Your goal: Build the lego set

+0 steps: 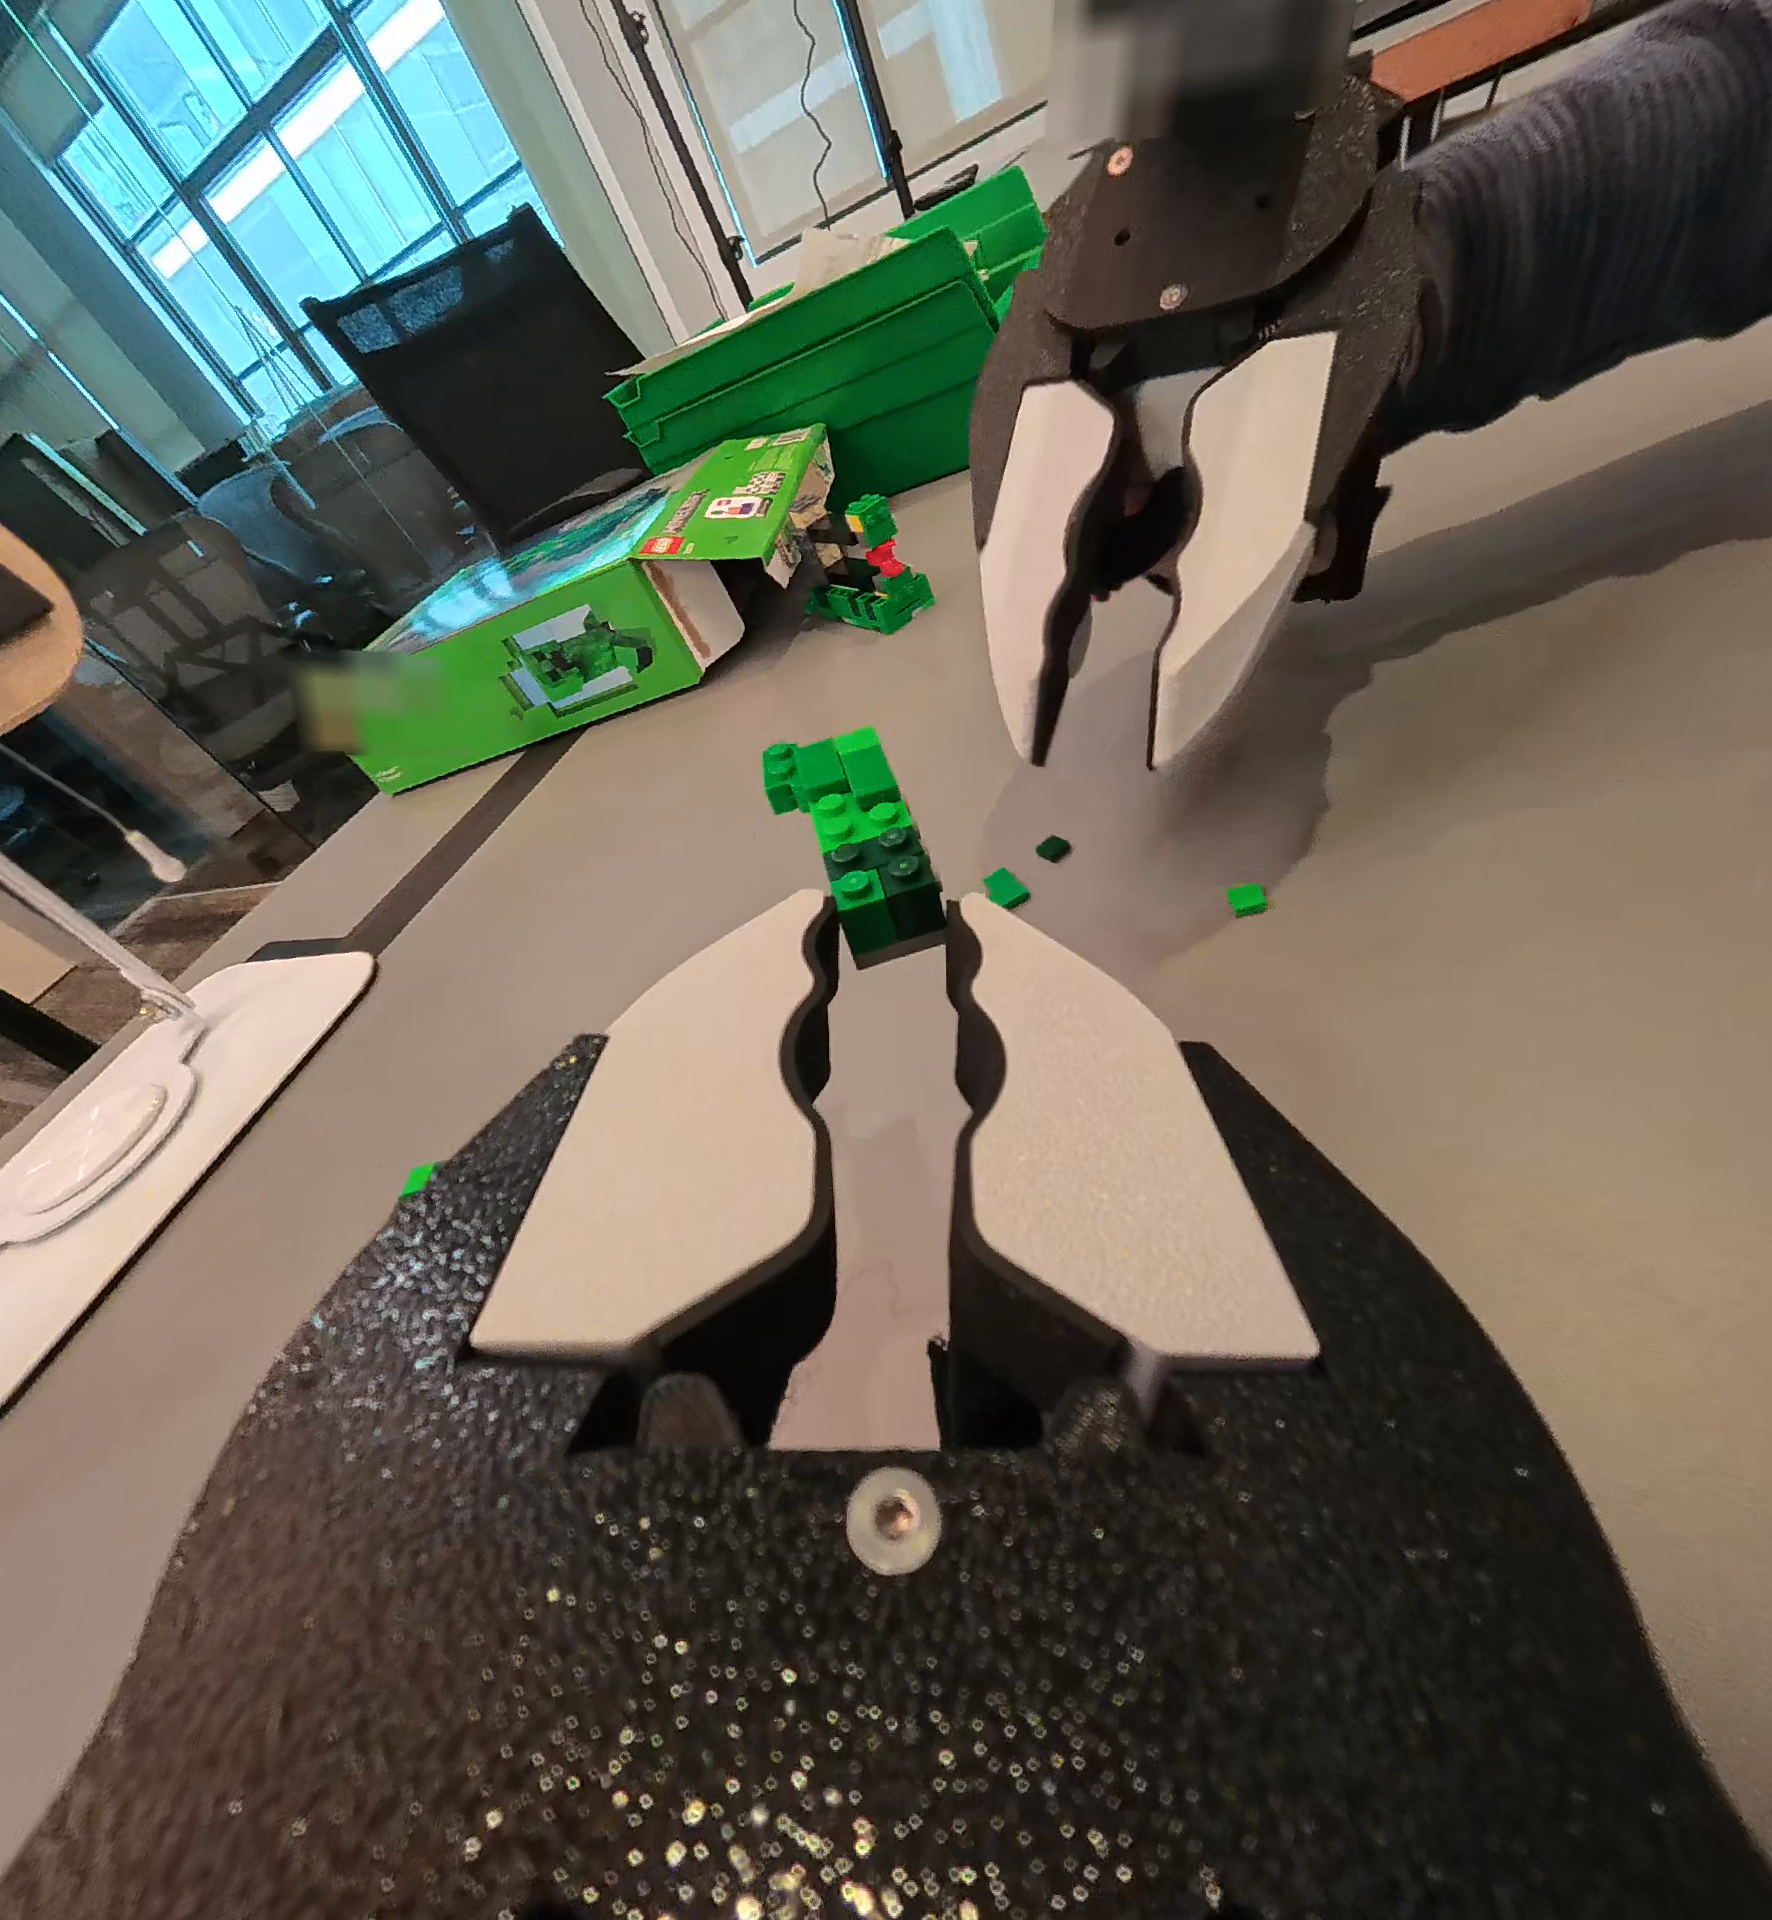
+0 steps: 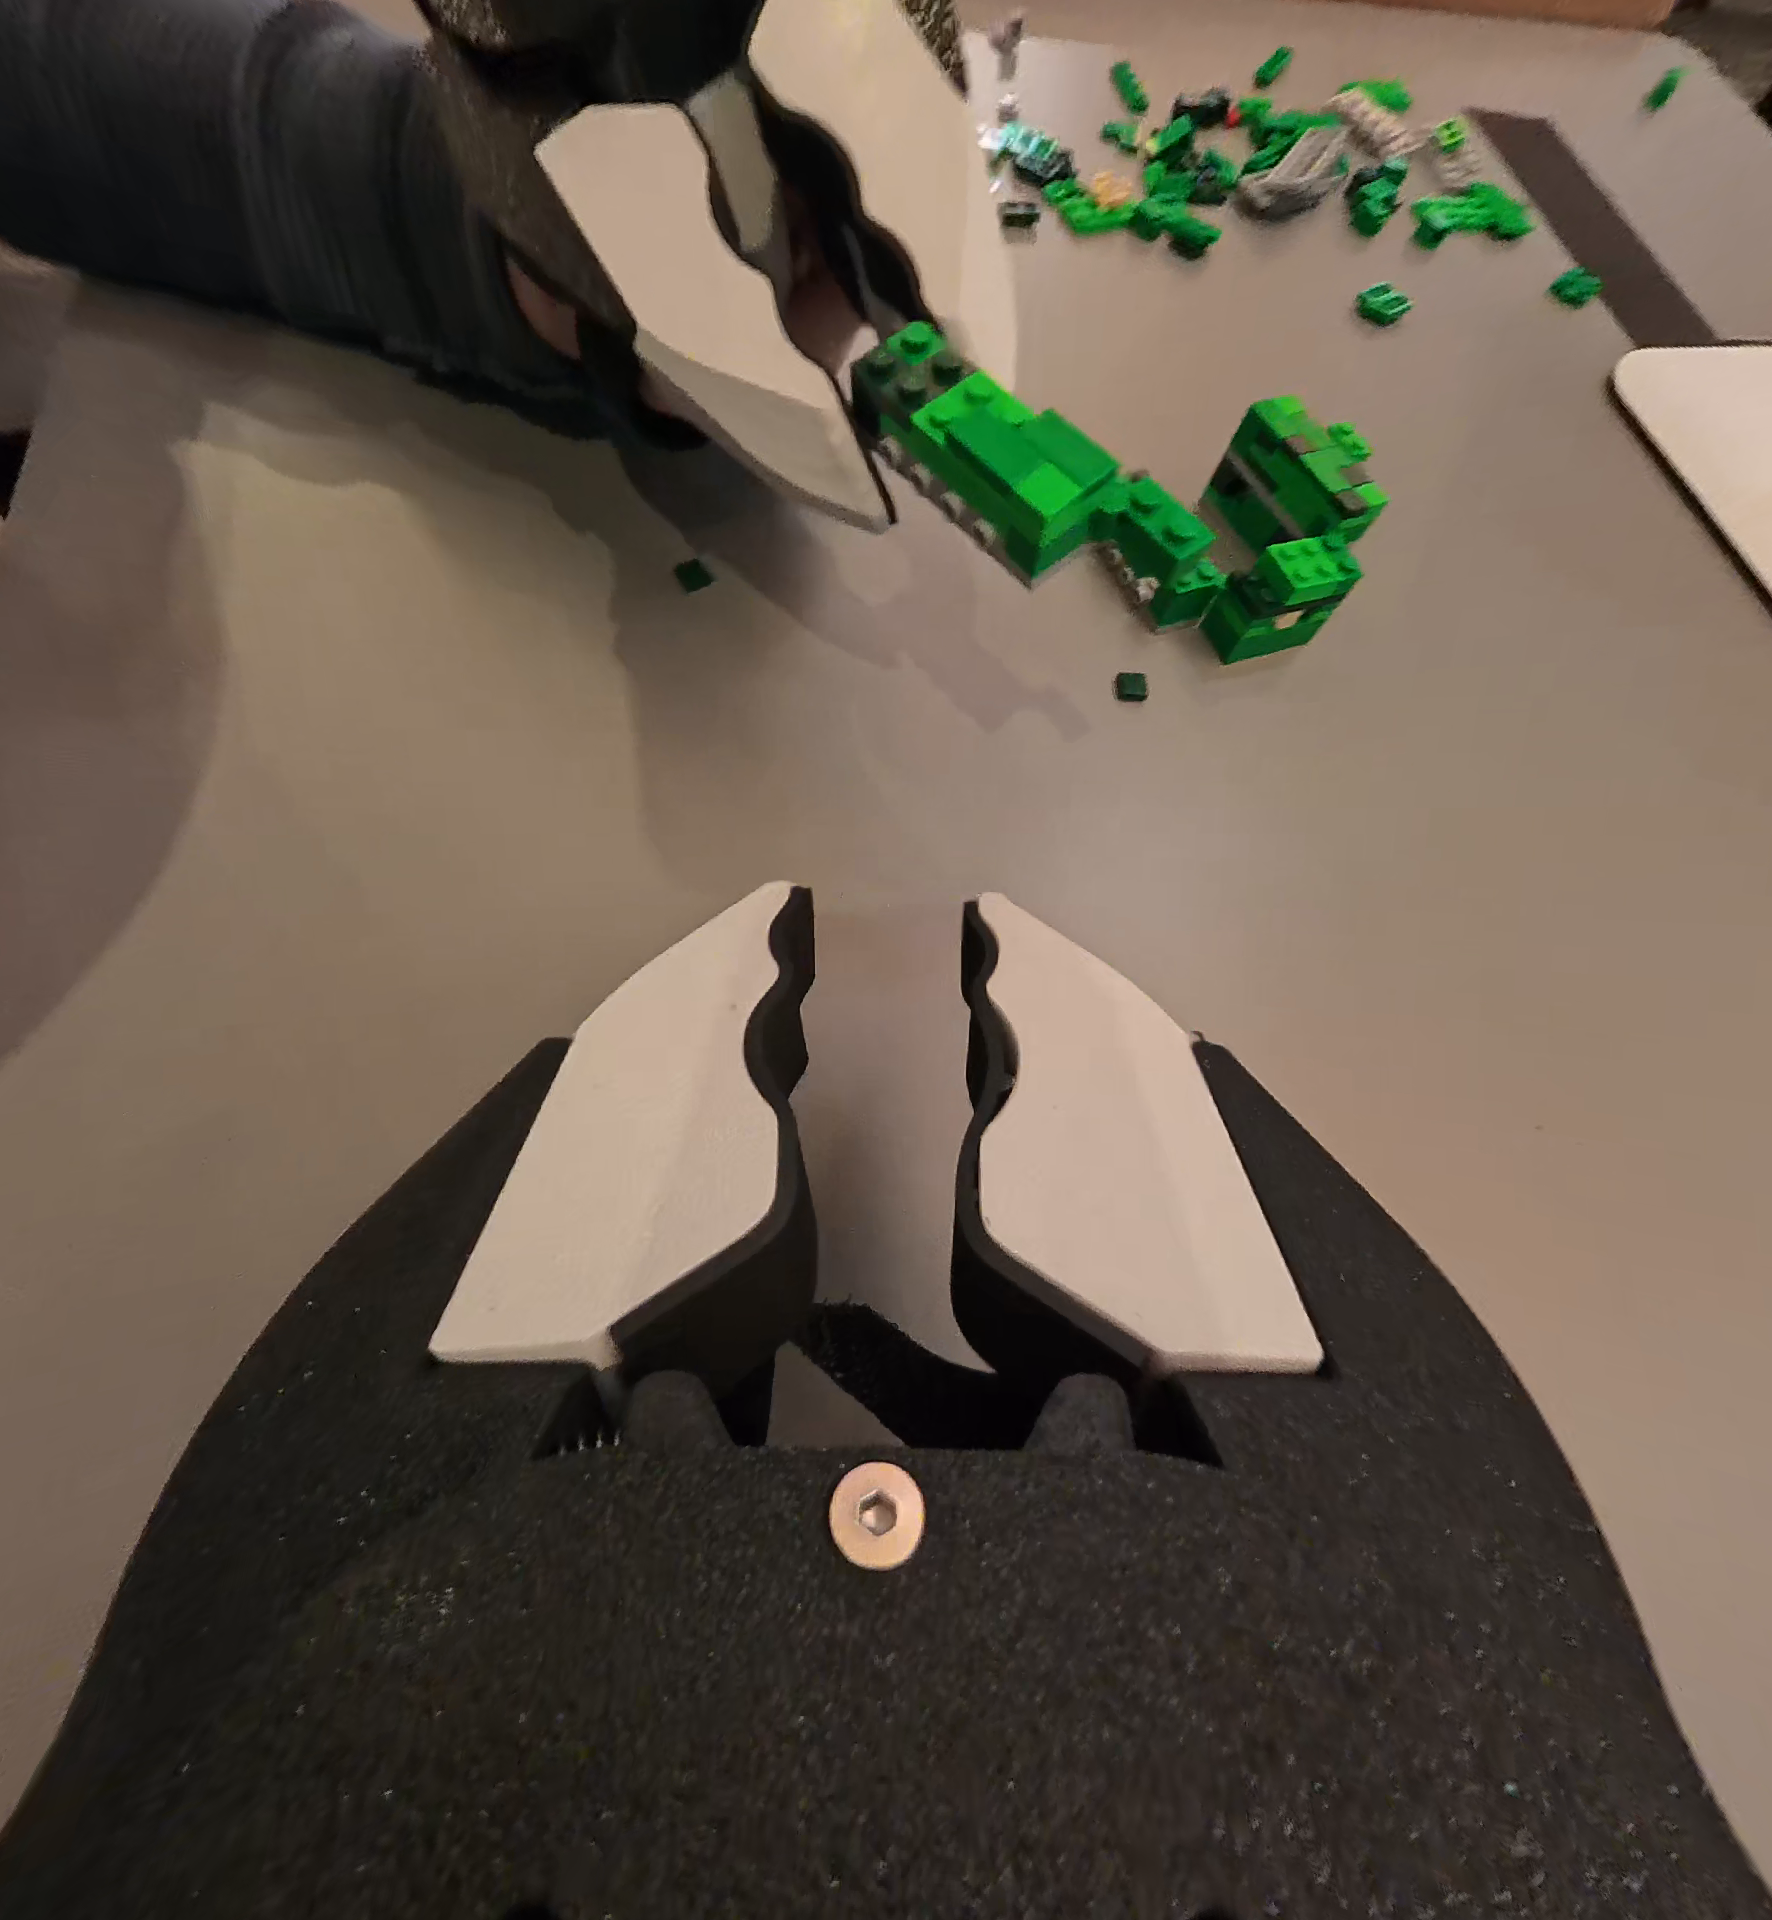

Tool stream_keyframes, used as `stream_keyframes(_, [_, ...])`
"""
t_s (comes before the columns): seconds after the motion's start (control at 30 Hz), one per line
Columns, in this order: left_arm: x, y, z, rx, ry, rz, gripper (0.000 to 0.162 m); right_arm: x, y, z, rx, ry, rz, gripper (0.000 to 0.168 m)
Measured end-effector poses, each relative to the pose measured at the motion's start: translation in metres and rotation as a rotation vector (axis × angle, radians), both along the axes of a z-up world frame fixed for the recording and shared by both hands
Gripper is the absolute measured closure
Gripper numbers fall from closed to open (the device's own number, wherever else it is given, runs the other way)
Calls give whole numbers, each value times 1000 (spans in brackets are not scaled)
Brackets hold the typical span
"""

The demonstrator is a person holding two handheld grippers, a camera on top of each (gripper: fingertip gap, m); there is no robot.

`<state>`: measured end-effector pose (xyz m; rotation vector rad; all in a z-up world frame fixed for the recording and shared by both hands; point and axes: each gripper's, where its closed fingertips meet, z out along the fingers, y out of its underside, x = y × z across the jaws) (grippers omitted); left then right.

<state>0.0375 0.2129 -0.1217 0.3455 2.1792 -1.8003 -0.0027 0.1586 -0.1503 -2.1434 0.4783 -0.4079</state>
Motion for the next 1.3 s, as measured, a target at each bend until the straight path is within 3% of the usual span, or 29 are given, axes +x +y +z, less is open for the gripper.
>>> stream_keyframes(0.03, [1,0,0,-3,13,-3,143,2,-2,1,24,1,-11,142])
stream_keyframes(0.33, [3,1,-2,2,32,1,143,9,-19,-7,27,-1,-94,138])
stream_keyframes(0.53, [50,23,2,43,-75,242,143,16,-40,-22,-92,67,-201,143])
stream_keyframes(0.67, [63,34,6,13,-26,274,144,15,-41,-35,-119,153,-231,148])
stream_keyframes(1.17, [44,22,-4,57,-30,168,143,19,-36,-48,-207,195,-236,161])
stream_keyframes(1.3, [22,17,-3,62,-20,31,143,18,-16,-20,-142,68,-139,161])
